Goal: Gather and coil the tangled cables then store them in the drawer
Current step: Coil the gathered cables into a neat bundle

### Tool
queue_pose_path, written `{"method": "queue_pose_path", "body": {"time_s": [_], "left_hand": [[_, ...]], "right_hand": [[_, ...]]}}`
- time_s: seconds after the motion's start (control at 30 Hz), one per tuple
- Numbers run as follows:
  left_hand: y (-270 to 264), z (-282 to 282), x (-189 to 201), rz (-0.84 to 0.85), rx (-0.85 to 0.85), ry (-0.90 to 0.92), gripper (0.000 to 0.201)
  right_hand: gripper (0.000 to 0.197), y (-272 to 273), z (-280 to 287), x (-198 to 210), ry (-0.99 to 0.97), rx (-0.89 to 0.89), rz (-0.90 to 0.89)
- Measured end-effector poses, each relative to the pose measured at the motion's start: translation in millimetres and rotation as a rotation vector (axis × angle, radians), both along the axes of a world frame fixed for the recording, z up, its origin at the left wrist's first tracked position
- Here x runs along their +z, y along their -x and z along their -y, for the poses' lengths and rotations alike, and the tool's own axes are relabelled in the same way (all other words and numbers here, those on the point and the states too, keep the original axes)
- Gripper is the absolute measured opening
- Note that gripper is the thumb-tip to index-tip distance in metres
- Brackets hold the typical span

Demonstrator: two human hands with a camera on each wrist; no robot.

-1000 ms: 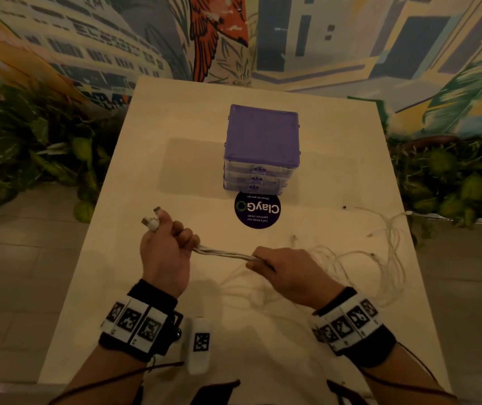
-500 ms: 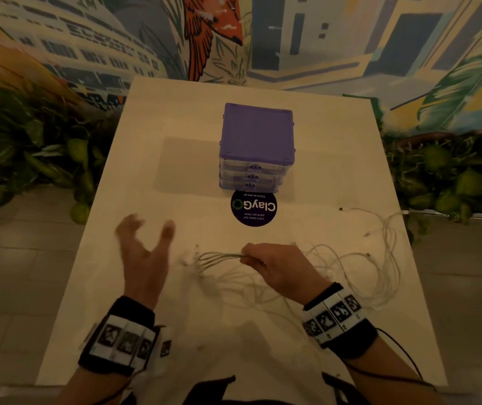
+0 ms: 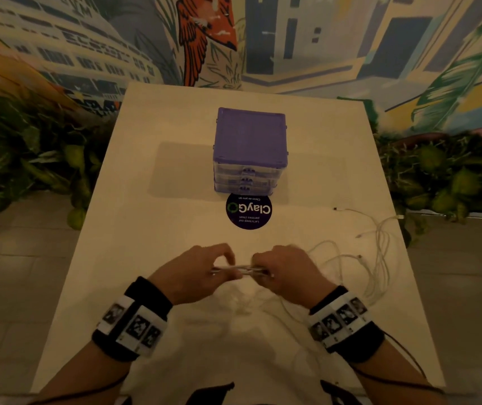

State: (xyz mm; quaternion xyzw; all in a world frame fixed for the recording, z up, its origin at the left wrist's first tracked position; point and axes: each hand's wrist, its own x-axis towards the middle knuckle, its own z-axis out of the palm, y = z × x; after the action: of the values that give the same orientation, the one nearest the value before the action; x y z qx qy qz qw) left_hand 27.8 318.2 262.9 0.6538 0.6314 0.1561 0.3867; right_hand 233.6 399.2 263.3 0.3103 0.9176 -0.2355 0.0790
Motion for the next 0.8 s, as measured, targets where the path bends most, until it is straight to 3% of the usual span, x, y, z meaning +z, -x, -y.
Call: {"method": "queue_pose_path", "body": {"time_s": [0.07,0.2,0.33,0.53,0.6,0.67,0.8], "left_hand": [[6,2,1,0.006,-0.043,-0.024,0.031],[7,1,7,0.096,-0.046,-0.007,0.035],[37,6,23,0.141,-0.018,-0.019,0.046],[37,12,19,0.143,-0.013,-0.016,0.052],[34,11,14,0.138,0.005,-0.040,0.053],[30,9,10,0.137,0.015,-0.048,0.052],[26,5,6,0.127,0.024,-0.064,0.051]], "right_hand": [[0.008,-22,-9,2,-0.039,-0.032,0.040],[0.031,-48,-20,25,0.021,-0.067,0.080],[0.024,-102,-50,52,0.001,-0.283,0.162],[0.039,-149,-71,73,-0.048,-0.470,0.090],[0.070,-142,-66,70,-0.043,-0.461,0.068],[0.092,-126,-56,61,0.008,-0.431,-0.086],[0.054,-66,-14,31,-0.004,-0.328,-0.421]]}}
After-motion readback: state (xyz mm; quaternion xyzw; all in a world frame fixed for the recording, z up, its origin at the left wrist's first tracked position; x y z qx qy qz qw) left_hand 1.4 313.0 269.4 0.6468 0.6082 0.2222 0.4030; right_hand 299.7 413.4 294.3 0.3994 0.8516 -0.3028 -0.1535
